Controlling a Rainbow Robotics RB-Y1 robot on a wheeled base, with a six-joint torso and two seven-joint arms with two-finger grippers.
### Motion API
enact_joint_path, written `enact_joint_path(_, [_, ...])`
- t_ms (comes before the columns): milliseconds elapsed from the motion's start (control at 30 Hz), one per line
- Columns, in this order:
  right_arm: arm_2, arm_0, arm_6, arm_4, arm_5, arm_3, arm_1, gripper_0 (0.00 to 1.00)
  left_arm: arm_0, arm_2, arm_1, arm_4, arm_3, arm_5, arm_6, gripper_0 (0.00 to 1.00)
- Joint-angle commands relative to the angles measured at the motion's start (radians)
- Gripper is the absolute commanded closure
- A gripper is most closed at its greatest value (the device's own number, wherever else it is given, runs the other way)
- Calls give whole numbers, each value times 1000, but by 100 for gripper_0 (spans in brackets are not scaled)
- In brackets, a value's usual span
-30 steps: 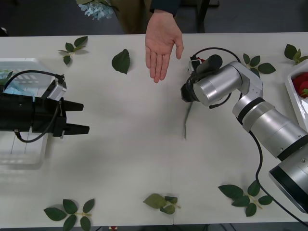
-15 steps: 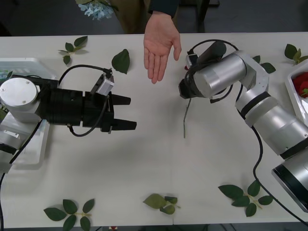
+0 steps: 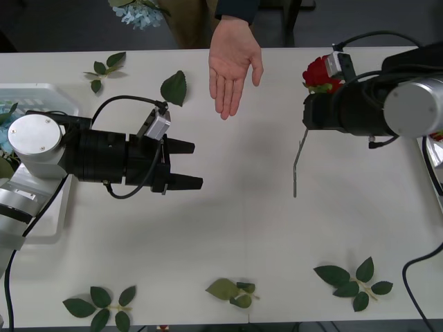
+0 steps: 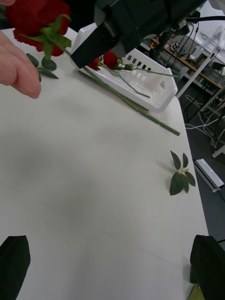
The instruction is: Place the red flowers into the right box and the blue flowers into the left box. If a person shows an open palm, hand one flower to the person first, then continue sorting.
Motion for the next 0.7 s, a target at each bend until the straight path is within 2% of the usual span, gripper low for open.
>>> enact_joint_path(33, [-102, 125, 148, -93, -7, -198, -32, 100, -17, -10, -17, 17, -6, 10, -34, 0])
enact_joint_path(233, [-97, 139, 172, -179, -121, -367, -29, 100, -17, -10, -17, 17, -6, 10, -34, 0])
enact_joint_path(433, [39, 98, 188, -153, -424, -401, -29, 100, -17, -10, -17, 17, -6, 10, -34, 0])
enact_joint_path(567, [134, 67, 195, -27, -549, -401, -26, 100, -17, -10, -17, 17, -6, 10, -34, 0])
enact_joint_path(700, [200, 56, 197, 108, -618, -390, -15, 100, -17, -10, -17, 17, -6, 10, -34, 0])
